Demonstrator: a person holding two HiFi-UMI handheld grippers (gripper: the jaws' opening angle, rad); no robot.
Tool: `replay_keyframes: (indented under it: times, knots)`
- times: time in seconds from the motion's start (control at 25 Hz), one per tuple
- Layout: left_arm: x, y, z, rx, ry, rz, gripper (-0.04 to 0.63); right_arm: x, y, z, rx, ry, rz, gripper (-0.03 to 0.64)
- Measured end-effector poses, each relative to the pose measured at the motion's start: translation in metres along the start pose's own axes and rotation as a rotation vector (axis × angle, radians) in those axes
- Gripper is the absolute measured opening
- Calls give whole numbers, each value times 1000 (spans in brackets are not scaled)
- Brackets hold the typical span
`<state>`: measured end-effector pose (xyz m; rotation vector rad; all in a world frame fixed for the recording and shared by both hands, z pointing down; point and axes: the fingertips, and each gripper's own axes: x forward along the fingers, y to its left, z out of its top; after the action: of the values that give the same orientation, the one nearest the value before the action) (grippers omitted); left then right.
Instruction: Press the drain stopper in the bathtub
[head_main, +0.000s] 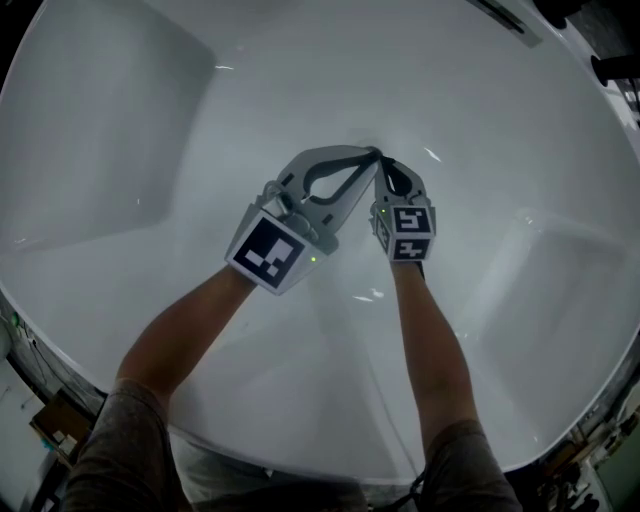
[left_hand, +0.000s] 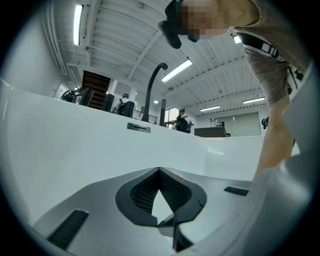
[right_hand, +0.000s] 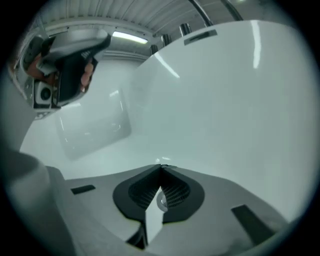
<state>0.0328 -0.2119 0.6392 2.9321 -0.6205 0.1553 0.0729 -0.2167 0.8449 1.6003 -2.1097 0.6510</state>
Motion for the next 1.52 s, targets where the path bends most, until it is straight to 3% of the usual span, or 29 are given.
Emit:
replay_keyframes:
  times: [0.28,0.52,1.2,1.4,1.52]
  knots:
    - [-2,9,-18,-23,23,15,2,43,-10,-68,-31,213,-14,0]
    - [-5,10,-28,-26,35,13,2,62,-20,-102,-17,354,-44,0]
    - [-5,9,-42,-59,66,8,2,72,-20,-109,-168,450,-26,2]
    - [-5,9,-42,-57,68,10,2,73,-18,-110,-226,551,2,3]
    - [-3,7,-40,-63,71,8,2,75,-18,-115,-335,636,33,3]
